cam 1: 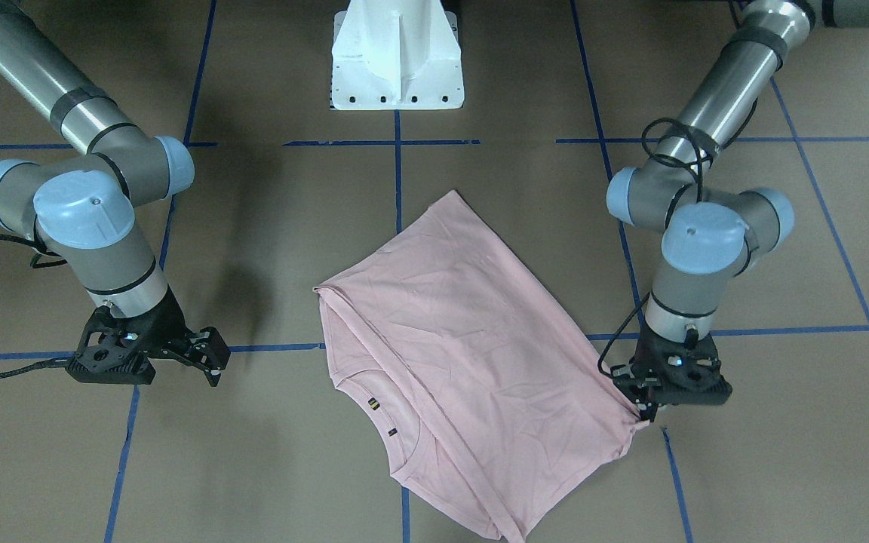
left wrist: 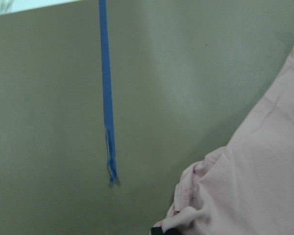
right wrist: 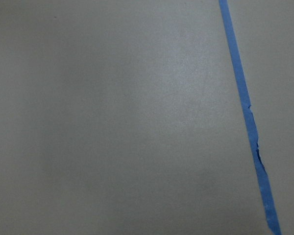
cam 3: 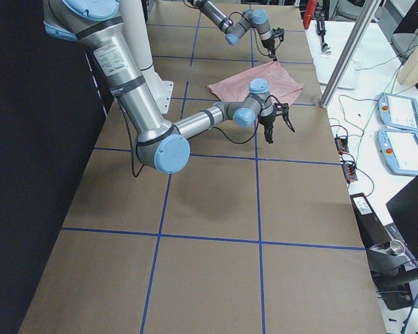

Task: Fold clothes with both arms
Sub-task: 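Grasp the shirt's side with the left gripper and drag it away from the robot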

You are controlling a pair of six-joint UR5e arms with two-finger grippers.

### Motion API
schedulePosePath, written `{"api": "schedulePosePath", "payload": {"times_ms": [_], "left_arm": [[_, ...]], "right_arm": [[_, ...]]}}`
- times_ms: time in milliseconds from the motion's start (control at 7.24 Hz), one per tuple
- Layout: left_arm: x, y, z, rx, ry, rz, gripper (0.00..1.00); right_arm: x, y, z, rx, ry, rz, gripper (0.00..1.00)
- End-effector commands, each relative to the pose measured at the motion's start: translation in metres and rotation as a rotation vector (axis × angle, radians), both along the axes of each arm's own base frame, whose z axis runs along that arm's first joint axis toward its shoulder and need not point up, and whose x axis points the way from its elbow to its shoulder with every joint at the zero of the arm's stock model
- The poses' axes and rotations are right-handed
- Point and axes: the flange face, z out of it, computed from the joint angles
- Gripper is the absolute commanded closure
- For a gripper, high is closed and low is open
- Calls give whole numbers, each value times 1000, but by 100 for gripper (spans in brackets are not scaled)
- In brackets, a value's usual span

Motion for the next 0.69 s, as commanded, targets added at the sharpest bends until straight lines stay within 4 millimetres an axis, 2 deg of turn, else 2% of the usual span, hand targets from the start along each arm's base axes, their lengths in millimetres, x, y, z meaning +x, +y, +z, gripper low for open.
{"api": "schedulePosePath", "payload": {"times_ms": [0,138,276,414,552], "left_arm": [[-21,-38,6,67,-70,14,100],[-35,-41,16,100,-103,43,100],[-39,-37,28,104,-101,48,100],[-39,-35,28,107,-90,63,18],[-43,-35,19,122,-67,75,0]], "right_arm": [[-1,-1,-5,3,-5,2,0],[-9,1,-11,-2,-16,2,0],[-26,1,-34,-27,-50,27,0],[-46,0,-66,-36,-63,51,0],[-72,-1,-96,-73,-102,116,2]]}}
